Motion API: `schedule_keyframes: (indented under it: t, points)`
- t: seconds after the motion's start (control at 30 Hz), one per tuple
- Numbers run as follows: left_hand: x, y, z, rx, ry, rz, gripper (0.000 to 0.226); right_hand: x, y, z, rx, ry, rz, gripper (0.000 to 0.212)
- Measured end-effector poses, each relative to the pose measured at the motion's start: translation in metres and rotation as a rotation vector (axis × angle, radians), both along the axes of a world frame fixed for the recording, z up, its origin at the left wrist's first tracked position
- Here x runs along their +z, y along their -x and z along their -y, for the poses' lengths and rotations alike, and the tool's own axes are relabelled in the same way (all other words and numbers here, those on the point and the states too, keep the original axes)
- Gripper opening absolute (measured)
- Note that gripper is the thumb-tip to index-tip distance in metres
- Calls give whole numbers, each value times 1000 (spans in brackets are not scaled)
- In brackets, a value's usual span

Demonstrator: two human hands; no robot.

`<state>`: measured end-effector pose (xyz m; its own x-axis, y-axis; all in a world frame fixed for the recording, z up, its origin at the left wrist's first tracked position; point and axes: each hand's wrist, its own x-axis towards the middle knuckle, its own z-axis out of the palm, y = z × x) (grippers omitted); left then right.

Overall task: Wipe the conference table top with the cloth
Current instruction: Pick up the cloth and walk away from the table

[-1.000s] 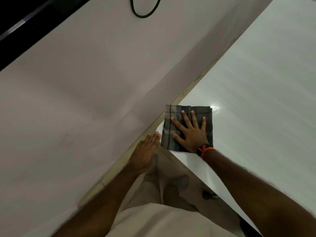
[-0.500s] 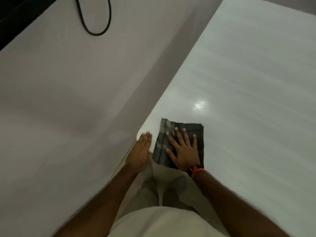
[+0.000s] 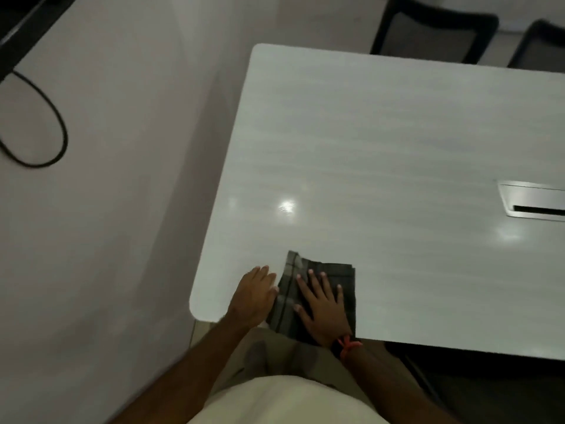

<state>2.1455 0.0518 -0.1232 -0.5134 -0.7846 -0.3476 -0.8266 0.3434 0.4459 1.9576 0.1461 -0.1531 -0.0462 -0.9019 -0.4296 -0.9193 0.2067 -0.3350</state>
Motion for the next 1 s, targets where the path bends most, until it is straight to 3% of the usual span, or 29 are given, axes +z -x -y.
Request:
schedule_keyframes:
  t: [0.1,0.17,0.23,0.4,0.53,0.6,0.67,0.77,0.87,1.0]
  points:
    - [7,19,5,18,-33,41,39,15,11,-6,-404,120,21,77]
    - [11,28,7,95,-72,8,35,25,21,-12,-776,141,30,78]
    - [10,37,8,217,-174,-55,35,33,26,-19,-931,56,56,77]
    - [17,60,10,394,-404,-142,21,37,30,-20,-1095,63,280,71]
    - [16,65,16,515,-510,-159,35,42,32,-15,-1162,-23,351,61]
    - [15,64,17,512,-548,-136,37,46,33,-11,-1175,-42,335,45]
    - [15,62,16,493,-555,-131,31,48,33,-9,-1172,-60,332,13]
    - [18,60,17,461,-549,-161,21,48,34,-9,-1153,-68,356,28]
    - [22,55,20,434,-535,-185,12,45,34,-12,-1143,-73,416,17]
    - [35,46,24,413,-501,-238,18,42,30,-13,-1202,-84,623,10]
